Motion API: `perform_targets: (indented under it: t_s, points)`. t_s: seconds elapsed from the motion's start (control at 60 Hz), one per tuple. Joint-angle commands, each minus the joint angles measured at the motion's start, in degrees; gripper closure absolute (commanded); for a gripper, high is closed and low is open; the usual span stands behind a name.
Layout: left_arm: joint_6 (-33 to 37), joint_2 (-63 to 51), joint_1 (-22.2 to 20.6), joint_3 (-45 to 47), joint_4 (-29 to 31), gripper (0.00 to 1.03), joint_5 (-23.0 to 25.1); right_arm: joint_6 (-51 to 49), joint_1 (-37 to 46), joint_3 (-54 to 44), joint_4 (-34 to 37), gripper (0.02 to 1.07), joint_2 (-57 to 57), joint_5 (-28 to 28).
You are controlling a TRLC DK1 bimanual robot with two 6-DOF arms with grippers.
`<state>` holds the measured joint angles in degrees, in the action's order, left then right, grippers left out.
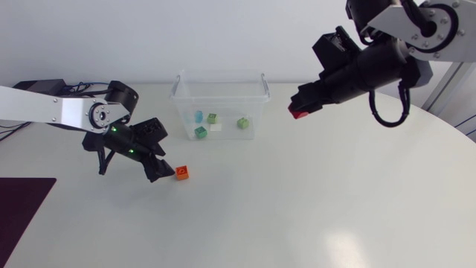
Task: Place the duplo bricks in the container
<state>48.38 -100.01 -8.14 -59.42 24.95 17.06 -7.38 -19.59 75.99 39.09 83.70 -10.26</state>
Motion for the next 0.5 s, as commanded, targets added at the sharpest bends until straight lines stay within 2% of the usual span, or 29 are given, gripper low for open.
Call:
perform_targets:
  t_s: [0.0,0.117,0.367,0.483]
  points:
    - [7.43,-3.7,1.11,-2.72,0.98,0.16,3.24,-1.41,-0.8,2.76,0.81,0.8,3.75,-1.25]
    - [11.82,-6.17,1.37,-3.69,1.94,0.2,5.44,-1.85,-1.94,4.7,0.11,0.8,6.83,-1.78]
    - [13.67,-10.21,0.32,-6.32,1.94,0.21,7.37,-2.73,-3.34,8.74,-3.06,0.8,11.84,-2.75]
    - [14.46,-11.18,-1.17,-6.15,2.03,0.35,7.55,-2.64,-3.08,13.05,-4.02,0.8,14.74,-2.75]
